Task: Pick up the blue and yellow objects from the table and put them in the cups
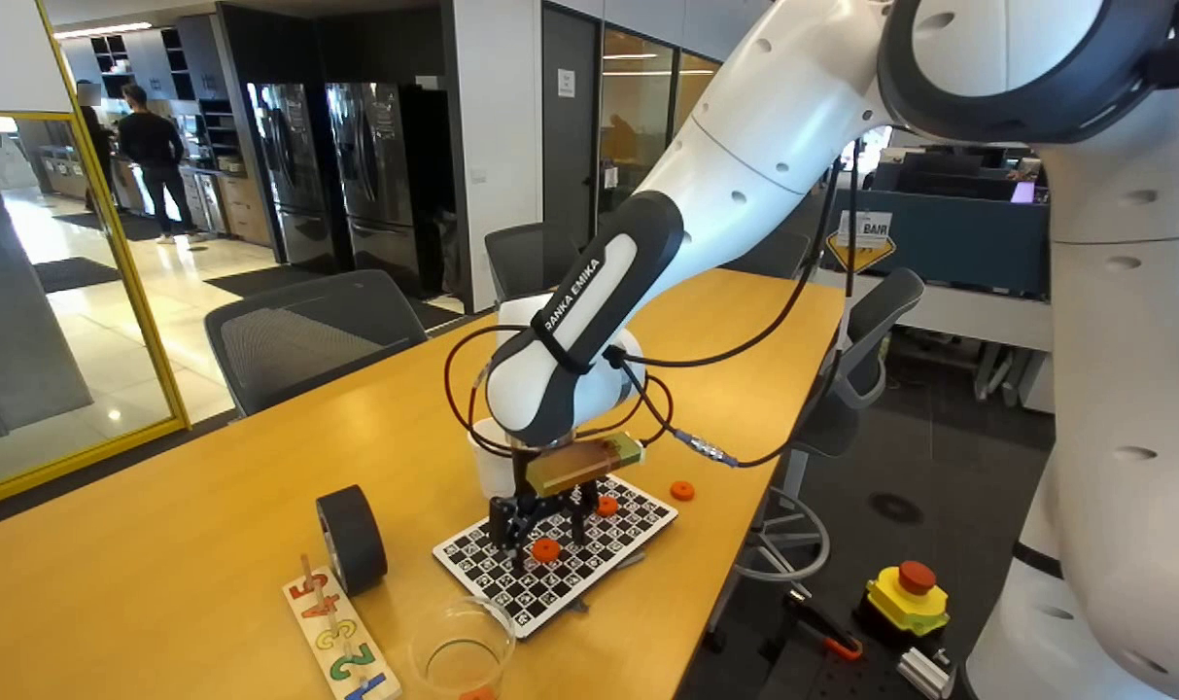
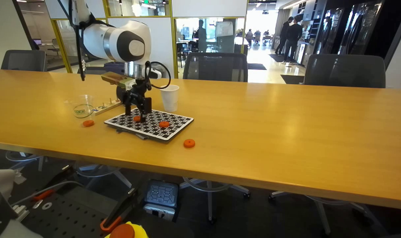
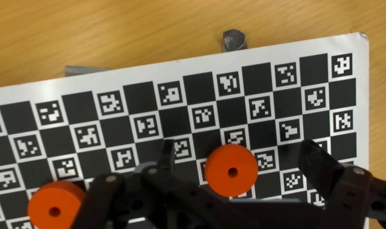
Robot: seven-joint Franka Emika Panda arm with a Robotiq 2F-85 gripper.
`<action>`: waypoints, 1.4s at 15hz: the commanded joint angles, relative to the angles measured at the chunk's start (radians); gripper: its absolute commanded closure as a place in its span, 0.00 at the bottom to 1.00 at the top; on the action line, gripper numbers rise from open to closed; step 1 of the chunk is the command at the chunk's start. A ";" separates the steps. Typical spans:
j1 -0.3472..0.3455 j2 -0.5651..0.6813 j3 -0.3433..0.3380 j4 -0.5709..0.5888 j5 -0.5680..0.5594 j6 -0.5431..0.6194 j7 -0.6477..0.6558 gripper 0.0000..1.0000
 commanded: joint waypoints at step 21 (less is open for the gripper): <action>0.057 -0.040 -0.047 -0.053 -0.120 0.089 0.084 0.42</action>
